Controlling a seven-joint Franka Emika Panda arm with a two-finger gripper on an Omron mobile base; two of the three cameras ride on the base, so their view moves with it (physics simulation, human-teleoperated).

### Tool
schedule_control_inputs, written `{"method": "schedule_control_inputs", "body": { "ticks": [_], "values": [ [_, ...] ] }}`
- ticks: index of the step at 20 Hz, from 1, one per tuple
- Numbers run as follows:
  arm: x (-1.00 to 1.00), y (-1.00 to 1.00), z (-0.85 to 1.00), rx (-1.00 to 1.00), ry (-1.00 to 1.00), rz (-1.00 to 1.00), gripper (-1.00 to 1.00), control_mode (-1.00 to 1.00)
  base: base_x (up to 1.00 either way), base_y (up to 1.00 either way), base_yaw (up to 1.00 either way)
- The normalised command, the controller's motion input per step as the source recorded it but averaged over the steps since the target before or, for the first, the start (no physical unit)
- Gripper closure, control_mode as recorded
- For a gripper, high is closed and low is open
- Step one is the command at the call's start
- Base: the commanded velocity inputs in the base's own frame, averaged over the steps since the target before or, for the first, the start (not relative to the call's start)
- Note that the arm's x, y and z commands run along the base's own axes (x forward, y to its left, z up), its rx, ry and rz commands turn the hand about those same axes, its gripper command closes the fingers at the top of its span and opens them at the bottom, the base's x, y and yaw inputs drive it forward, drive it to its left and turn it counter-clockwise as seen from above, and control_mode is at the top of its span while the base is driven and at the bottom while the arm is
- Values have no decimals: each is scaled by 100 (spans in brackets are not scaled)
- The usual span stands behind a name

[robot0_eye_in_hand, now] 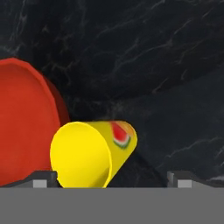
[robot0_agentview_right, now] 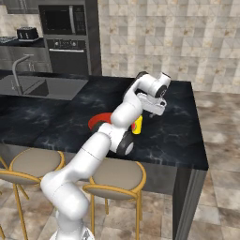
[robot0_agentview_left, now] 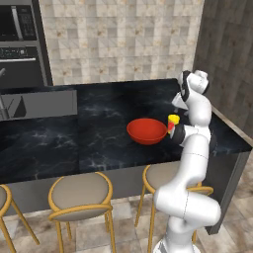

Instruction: Place the cup inside the bowl on the dining table and move the bowl to any counter.

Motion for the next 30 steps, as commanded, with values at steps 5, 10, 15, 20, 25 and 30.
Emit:
{"method": "schedule_control_inputs", "body": {
  "ticks": [5,10,15,20,25,30],
  "values": [
    [-5,2,-20,1,0,0,-100,-100,0,0,0],
    [-23,14,-12,0,0,0,-100,-100,0,0,0],
    [-15,17,-5,0,0,0,-100,-100,0,0,0],
    [-13,18,-2,0,0,0,-100,-100,0,0,0],
    [-14,10,-16,0,0,0,-100,-100,0,0,0],
    [0,0,-15,0,0,0,-100,-100,0,0,0]
  ]
}}
